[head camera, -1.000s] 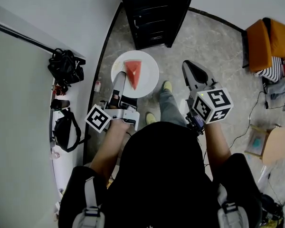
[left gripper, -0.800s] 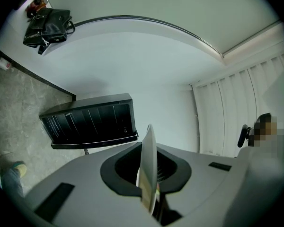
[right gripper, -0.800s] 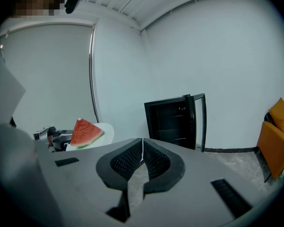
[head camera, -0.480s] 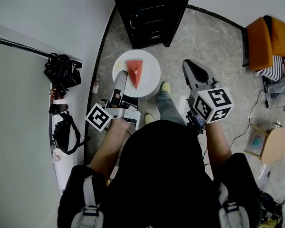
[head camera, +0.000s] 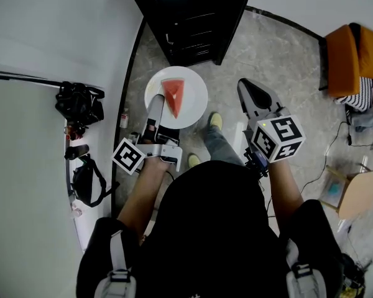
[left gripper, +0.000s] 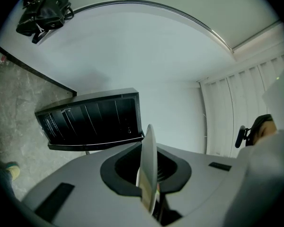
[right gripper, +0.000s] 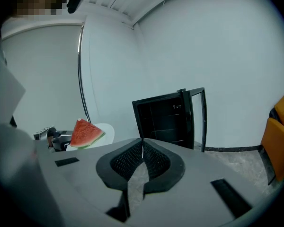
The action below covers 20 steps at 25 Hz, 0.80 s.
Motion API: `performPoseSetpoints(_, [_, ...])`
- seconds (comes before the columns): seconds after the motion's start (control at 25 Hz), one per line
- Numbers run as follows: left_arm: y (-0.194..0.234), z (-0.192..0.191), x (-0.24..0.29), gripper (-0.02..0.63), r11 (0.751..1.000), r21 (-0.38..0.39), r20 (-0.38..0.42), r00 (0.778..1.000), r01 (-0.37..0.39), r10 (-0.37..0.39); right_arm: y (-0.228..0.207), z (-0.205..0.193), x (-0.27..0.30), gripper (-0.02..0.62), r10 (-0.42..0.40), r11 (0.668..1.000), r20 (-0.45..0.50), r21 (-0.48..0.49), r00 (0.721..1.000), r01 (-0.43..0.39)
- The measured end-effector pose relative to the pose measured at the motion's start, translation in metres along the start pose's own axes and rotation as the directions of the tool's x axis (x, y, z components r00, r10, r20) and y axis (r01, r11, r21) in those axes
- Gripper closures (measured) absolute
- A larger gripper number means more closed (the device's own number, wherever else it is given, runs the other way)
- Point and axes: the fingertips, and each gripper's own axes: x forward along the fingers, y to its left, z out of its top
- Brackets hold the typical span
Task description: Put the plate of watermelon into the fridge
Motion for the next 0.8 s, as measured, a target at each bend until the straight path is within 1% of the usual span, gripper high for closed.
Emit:
performPoseSetpoints(0.24, [0.006,0.011,0.036,0.574,1.000,0.008,0.022,1.000,-0.013,0.013,-0.026,0.010,0.028,0.575,0.019,1.000,-0.023,0.003,1.000,-0.018])
performPoseSetpoints(0.52, [0.016,0.008,0.068,0.574,0.999,0.011,0.028,0.999,-0.040,0.040,-0.055,0.018,0.048,0.575,0.031,0.999,-0.031,0.019,0.999,-0.030])
performPoseSetpoints(0.8, [0.018,0.005,0.091,0.574,0.999,0.012,0.030,0.998,-0.052,0.052,-0.076,0.026,0.058,0.575,0.035,0.999,-0.032,0.013,0.999,-0.035])
